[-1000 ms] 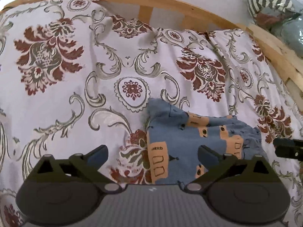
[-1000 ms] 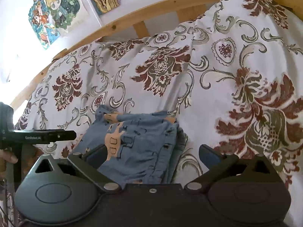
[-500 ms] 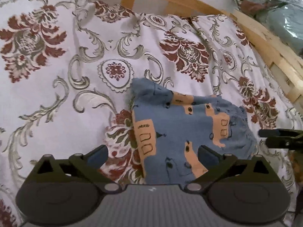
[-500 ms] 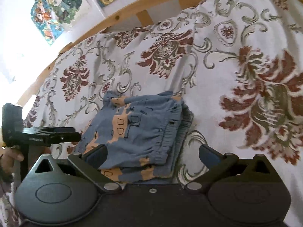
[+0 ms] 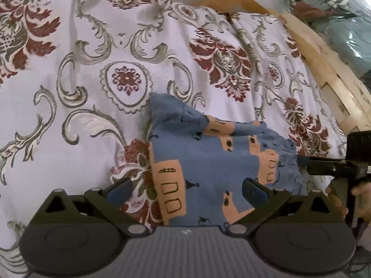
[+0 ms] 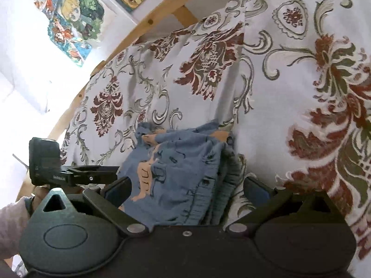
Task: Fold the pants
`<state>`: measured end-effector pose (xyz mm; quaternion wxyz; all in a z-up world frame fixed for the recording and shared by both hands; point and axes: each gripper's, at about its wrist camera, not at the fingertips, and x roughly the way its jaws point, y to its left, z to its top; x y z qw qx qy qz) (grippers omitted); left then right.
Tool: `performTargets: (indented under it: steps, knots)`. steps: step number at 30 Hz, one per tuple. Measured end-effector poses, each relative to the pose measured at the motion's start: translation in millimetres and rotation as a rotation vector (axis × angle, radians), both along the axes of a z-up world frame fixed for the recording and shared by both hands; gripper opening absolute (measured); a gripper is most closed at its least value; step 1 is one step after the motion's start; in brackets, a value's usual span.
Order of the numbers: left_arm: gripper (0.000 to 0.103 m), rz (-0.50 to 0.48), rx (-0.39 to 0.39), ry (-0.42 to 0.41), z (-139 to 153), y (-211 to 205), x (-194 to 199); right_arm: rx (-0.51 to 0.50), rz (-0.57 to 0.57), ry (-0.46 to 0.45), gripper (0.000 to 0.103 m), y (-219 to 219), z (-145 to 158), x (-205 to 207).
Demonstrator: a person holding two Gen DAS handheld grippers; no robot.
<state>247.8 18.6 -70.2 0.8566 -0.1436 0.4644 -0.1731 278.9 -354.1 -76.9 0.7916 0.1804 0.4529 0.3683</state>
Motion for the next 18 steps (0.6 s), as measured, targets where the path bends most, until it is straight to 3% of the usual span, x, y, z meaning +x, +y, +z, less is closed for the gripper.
performTargets:
  steps: [7,18]
  knots:
    - [0.095,-0.048,0.032,0.005,-3.0,-5.3,-6.4,-0.035,0.054,-0.011,0.091,9.3,-1.3,-13.2]
    - [0.087,-0.044,0.050,0.011,-1.5,-7.3,-2.1,-0.032,-0.015,0.021,0.089,8.0,-7.7,-5.0]
